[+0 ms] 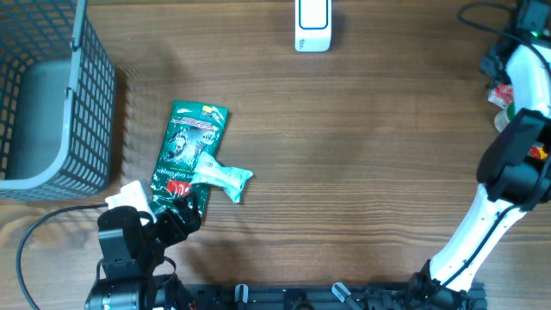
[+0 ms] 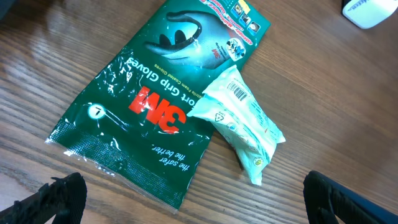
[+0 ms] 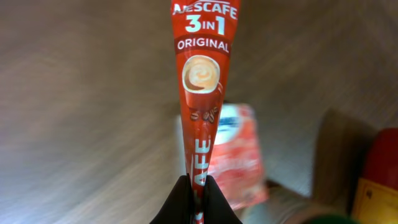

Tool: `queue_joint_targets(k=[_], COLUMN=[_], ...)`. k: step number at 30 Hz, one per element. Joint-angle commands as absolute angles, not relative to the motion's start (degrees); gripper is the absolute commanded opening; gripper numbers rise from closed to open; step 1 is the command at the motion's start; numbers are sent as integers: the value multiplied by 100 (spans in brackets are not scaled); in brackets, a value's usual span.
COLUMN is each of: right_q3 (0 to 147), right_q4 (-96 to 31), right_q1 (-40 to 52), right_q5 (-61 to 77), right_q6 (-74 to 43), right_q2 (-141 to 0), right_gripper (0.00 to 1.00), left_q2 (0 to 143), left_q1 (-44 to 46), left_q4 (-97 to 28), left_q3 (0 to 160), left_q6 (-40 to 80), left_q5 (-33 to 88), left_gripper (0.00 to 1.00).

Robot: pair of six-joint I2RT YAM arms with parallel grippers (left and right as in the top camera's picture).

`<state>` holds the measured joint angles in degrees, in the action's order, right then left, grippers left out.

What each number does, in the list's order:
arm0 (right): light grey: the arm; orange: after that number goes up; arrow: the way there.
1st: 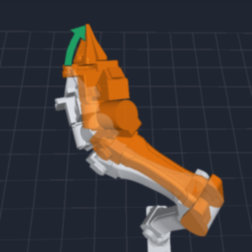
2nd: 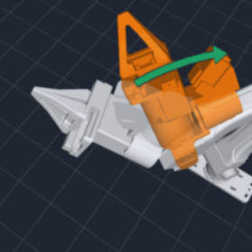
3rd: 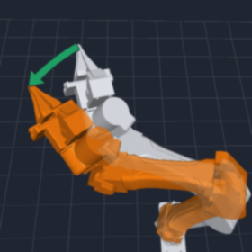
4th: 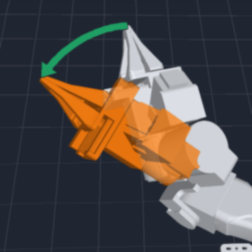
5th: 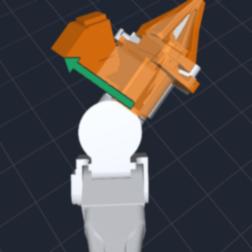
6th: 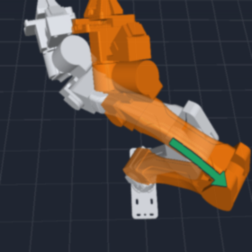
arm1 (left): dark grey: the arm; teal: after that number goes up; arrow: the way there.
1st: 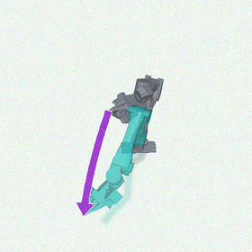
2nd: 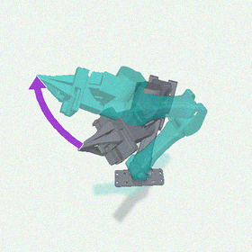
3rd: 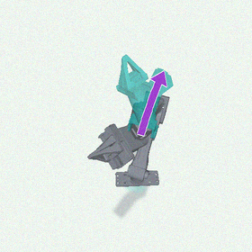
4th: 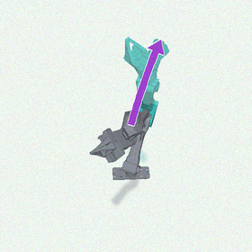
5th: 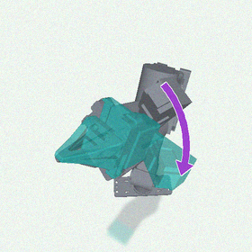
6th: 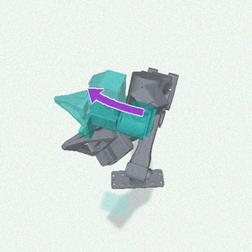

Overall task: Scan the item barcode
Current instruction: 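Carry the Nescafe stick to the far right and release it, then move the right gripper to the mint-green pack and grasp it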

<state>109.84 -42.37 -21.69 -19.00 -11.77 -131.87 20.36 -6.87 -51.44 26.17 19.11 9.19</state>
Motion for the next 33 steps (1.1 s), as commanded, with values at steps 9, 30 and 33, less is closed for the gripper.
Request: queue_joint_targets(k=[9,30,33], right_q3=[11690,10919,10088], right_q4=[-4821,-7008,-6471], right_q1=[-2008,2650,3251], right_q5=[-790,2596,2294], right_q6=[-1667,401,-204], right_q2=[-12912,-11900,-11900], right_gripper=[100,100,100], left_q2=[2010,2010,2010], left_q1=[-727,-727,-727], left_q4=[-5133,-5133,-5133], left_q3=[2587,2587,2587], left_q6=[1839,1839,1839], left_q5=[864,864,867], left_gripper=[100,100,100])
